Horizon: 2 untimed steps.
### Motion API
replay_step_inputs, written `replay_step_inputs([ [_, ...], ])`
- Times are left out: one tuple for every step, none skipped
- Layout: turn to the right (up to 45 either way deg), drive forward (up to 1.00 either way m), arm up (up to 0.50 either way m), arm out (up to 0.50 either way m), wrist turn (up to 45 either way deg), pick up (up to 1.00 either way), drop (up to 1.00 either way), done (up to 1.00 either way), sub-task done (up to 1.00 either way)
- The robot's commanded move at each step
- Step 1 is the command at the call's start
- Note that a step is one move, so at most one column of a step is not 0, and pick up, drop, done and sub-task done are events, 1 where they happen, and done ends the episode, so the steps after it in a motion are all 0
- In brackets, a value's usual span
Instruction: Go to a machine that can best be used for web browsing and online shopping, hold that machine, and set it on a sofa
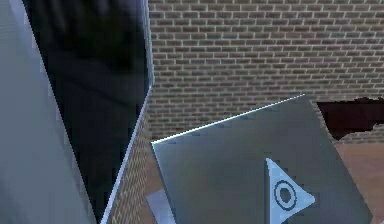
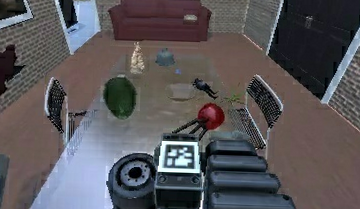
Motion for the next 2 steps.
replay_step_inputs([
  [9.0,0.0,0.0,0.0,0.0,0.0,0.0,0.0,0.0],
  [0.0,0.6,0.0,0.0,0.0,0.0,0.0,0.0,0.0],
])
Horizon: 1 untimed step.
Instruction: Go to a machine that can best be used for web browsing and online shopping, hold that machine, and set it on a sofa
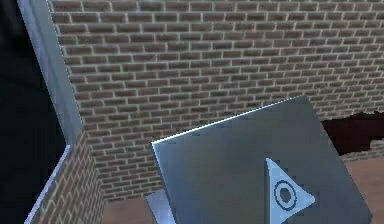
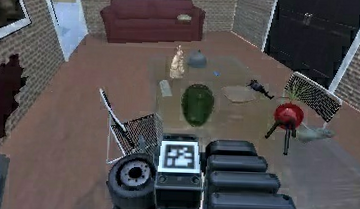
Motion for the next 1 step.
replay_step_inputs([
  [33.0,0.0,0.0,0.0,0.0,0.0,0.0,0.0,0.0],
])
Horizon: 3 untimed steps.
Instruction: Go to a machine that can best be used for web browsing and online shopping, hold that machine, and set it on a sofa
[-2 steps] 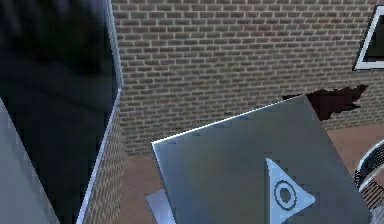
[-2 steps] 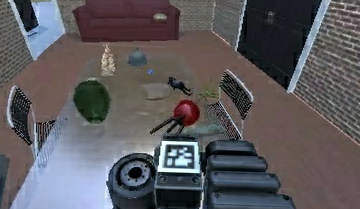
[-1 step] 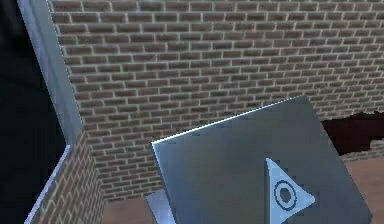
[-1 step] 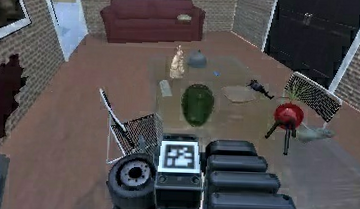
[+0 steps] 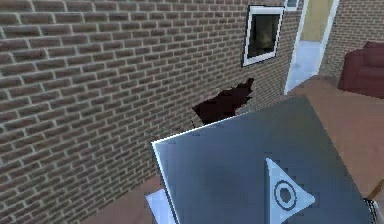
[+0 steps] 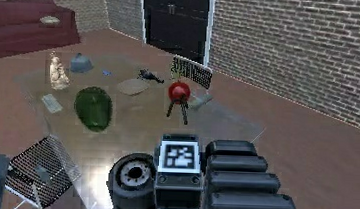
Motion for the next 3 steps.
replay_step_inputs([
  [0.0,0.2,0.0,0.0,0.0,0.0,0.0,0.0,0.0],
  [9.0,0.0,0.0,0.0,0.0,0.0,0.0,0.0,0.0],
  [0.0,1.0,0.0,0.0,0.0,0.0,0.0,0.0,0.0],
])
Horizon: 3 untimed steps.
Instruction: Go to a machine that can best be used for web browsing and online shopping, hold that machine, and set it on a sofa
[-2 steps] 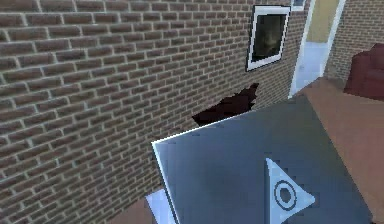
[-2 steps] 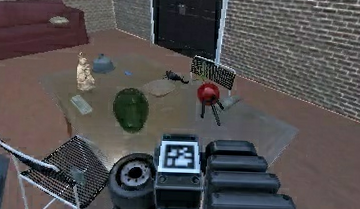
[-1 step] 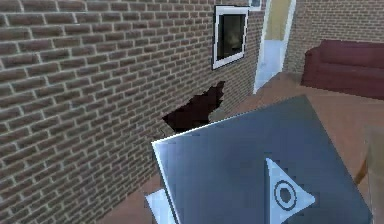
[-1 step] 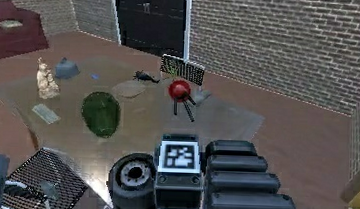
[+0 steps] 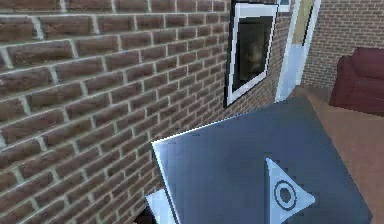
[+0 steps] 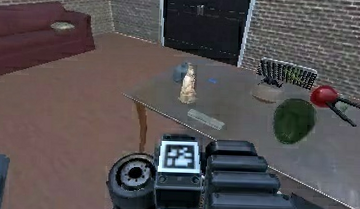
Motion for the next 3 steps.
replay_step_inputs([
  [0.0,0.3,0.0,0.0,0.0,0.0,0.0,0.0,0.0],
  [45.0,0.0,0.0,0.0,0.0,0.0,0.0,0.0,0.0],
  [30.0,0.0,0.0,0.0,0.0,0.0,0.0,0.0,0.0],
])
